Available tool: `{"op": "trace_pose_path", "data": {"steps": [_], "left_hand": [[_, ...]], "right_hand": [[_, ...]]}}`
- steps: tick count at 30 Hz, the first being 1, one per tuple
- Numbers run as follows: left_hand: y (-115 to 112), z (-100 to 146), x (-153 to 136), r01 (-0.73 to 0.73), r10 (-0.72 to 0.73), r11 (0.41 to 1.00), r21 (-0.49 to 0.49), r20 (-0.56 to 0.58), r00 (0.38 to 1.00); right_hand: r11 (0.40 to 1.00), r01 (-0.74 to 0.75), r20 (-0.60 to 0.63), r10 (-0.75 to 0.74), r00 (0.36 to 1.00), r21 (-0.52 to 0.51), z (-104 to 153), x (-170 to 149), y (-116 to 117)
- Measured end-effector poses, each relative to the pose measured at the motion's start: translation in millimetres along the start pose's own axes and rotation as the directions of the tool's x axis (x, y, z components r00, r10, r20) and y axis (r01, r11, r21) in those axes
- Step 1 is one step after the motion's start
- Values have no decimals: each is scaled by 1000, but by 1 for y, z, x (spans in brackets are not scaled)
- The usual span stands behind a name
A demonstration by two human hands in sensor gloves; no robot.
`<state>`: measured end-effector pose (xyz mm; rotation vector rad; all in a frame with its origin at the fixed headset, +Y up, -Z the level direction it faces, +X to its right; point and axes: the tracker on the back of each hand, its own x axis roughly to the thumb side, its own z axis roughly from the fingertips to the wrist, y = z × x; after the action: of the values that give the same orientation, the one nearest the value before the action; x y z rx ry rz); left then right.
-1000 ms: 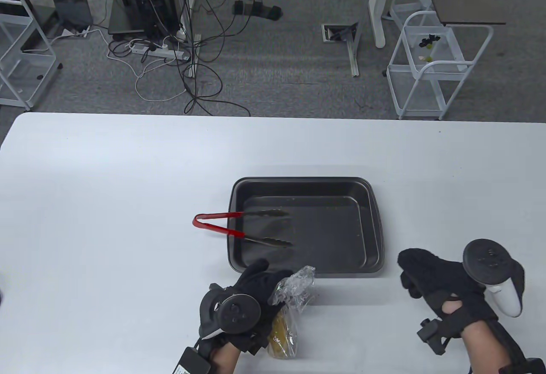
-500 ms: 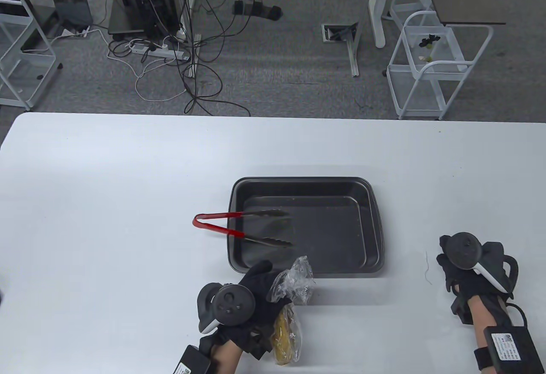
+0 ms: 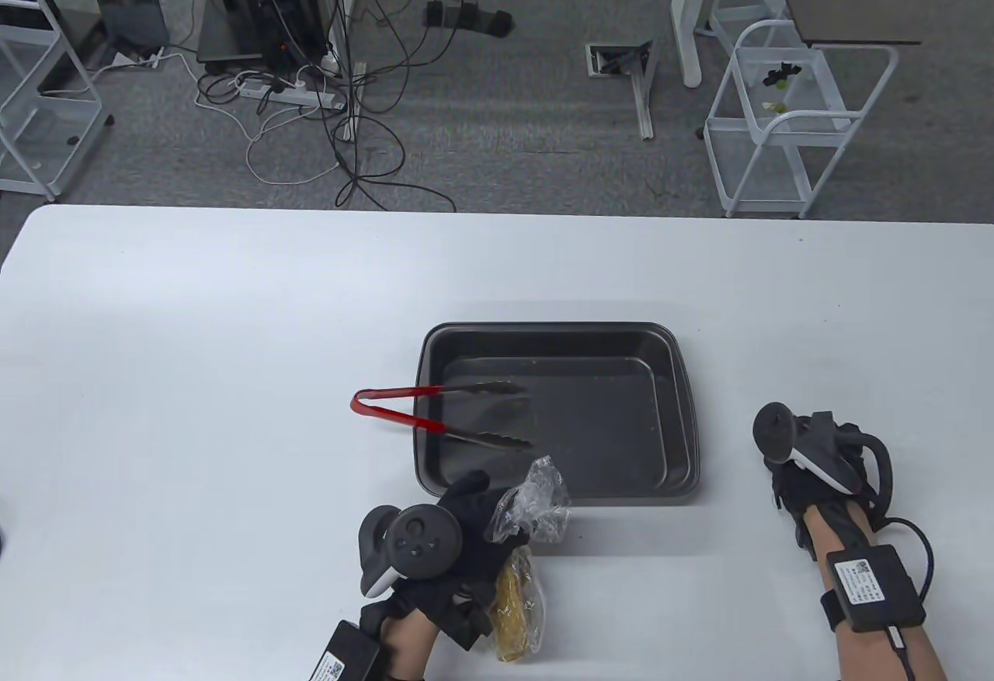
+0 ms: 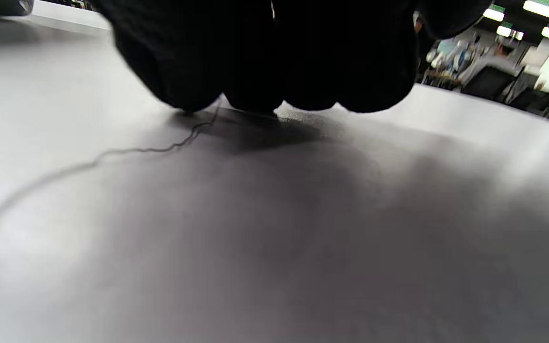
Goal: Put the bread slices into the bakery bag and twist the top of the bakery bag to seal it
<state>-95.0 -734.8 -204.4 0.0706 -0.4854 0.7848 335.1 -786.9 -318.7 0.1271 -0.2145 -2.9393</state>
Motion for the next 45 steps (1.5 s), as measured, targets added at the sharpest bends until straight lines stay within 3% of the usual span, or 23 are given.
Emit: {"op": "trace_pose_path", "data": {"steps": [6,10,12,15,17,18,21,24,28,32,35,38,42,45], "left_hand": [[0,1,1,-28,28,1000,12,-1,1000],[1,2,1,-32,32,999,20,-15,999],[1,3,2,-23,24,999,42,-20,1000],[3,5,6,5,-4,997,74,-20,1000],[2,5,9,10,-8,997,76,-36,999],[2,6,10,1,3,998,70,-53,999],[4,7,13,-25,30,996,84,-51,998],[4,11,14,-80,87,991,109,-64,994],[7,16,17,-49,66,981,189,-89,994],[9,22,23,41,-3,962,269,-141,990],[11,26,23,100,-36,945,312,-202,979],[10,25,15,50,26,952,302,-244,970],[4,22,4,-122,192,961,249,-281,940],[5,21,5,-105,170,970,221,-298,939]], "right_hand": [[999,3,-10,-3,1000,-32,6,-1,-7],[980,164,-15,-166,986,-114,25,-6,-31],[946,292,46,-288,957,-143,40,-5,-48],[800,586,181,-562,807,-131,72,3,-71],[667,741,253,-706,661,-75,92,16,-83],[589,808,304,-766,567,-24,103,27,-89],[419,906,355,-857,374,58,130,60,-99],[317,941,332,-906,263,119,150,95,-102],[211,977,272,-941,200,13,165,140,-100],[53,999,120,-991,52,9,164,169,-94],[114,992,166,-978,123,-59,161,178,-92],[88,995,175,-980,93,-38,160,186,-88],[212,970,264,-935,238,-122,161,191,-89],[283,943,308,-894,326,-175,165,196,-94]]}}
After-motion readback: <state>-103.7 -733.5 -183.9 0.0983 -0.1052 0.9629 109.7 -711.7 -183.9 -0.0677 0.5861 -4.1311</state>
